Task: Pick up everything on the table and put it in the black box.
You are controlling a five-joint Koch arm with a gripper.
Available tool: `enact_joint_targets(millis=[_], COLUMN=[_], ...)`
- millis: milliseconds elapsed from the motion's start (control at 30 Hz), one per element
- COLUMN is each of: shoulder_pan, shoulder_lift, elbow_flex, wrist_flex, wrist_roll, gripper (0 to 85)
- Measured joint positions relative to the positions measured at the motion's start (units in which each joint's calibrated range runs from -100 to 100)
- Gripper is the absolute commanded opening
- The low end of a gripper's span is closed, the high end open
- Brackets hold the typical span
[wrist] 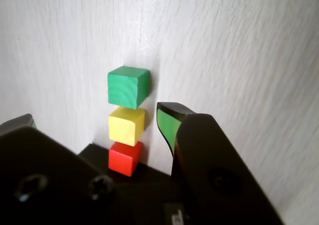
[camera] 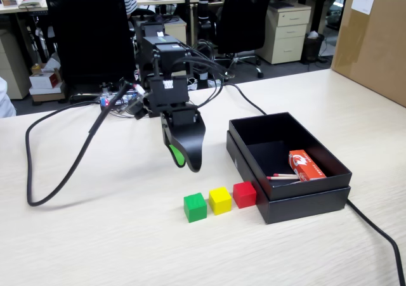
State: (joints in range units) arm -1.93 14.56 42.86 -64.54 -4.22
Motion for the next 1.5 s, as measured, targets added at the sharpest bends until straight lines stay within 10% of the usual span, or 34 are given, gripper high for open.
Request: enact_joint_targets(millis=[767, 867, 1033, 1300, 1500], shoulder_pan=[0.59, 0.59, 0.44, -0.29, 3.32], shoulder_lift=[26.54, 27.96, 28.35, 26.67, -9.58], elbow_flex=[16.25, 16.7, 17.8, 17.62, 1.64], wrist_flex=[-2.01, -2.79, -4.1, -6.12, -6.58], wrist_roll=[-0.15, -0.34, -0.44, 0.0, 1.37], gripper=[42.4, 37.0, 0.8, 0.9, 0.9])
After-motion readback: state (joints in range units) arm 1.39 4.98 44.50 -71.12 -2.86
